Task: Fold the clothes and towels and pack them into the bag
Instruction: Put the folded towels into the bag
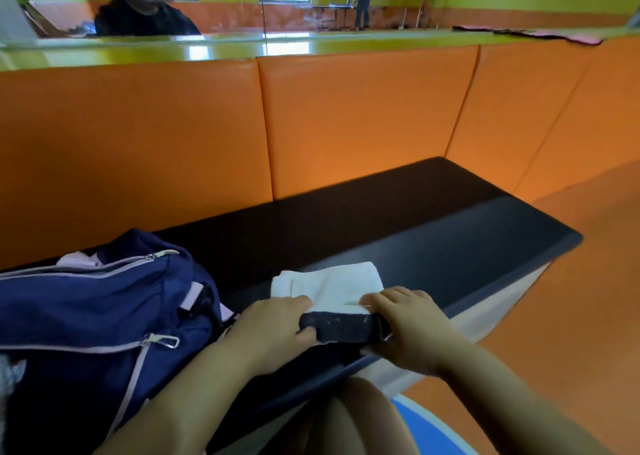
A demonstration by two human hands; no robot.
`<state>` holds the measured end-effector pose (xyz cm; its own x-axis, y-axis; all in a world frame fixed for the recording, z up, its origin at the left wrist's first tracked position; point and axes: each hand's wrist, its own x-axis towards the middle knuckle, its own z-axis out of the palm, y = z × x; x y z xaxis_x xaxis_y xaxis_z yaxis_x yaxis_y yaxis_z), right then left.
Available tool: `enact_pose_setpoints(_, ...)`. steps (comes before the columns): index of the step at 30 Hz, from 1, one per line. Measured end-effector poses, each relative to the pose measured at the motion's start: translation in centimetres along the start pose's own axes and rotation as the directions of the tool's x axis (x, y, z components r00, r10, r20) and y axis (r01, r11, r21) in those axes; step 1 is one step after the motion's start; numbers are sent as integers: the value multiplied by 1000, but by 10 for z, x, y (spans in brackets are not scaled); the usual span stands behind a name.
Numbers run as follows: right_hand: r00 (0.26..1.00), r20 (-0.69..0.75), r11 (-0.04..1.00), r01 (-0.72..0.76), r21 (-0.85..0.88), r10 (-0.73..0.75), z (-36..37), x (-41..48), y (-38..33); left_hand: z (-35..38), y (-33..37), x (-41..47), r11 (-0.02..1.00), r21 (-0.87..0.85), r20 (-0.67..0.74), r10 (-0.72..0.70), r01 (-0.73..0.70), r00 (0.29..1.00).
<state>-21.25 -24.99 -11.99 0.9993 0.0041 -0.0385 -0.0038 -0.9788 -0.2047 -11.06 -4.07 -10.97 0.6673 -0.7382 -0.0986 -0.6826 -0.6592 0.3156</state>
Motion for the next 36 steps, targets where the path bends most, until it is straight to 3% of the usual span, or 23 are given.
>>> enact_pose_setpoints(4, 990, 91, 993, -111, 45, 107, -23, 17, -3, -6, 1, 1, 987, -132, 0, -88, 87, 996)
enact_pose_setpoints(9, 940, 282, 918, -274, 286, 192, -33, 48, 9, -8, -4, 17, 984, -118, 40, -128, 132, 991)
enact_pose_setpoints(14, 892, 332, 827, -423, 371, 307, -27, 79, 15, -8, -15, 44, 923, -287, 84, -242, 256, 967)
enact_pose_setpoints(19, 871, 361, 890, -417, 185, 333, -21, 93, 17, -5, -25, 64, 887, -231, 206, -358, 401, 911)
enact_pose_setpoints(28, 876, 424, 874, -377, 307, 229, -26, 81, 14, -4, -31, 73, 726, -494, 432, -273, 479, 859)
enact_pose_setpoints(33, 893, 401, 903, -328, 276, 202, -29, 70, 3, -2, -25, 64, 750, -480, 433, -249, 455, 866)
enact_pose_setpoints(36, 932, 313, 944, -256, 207, 184, -27, 59, -1, 0, -22, 51, 809, -406, 358, -288, 426, 888)
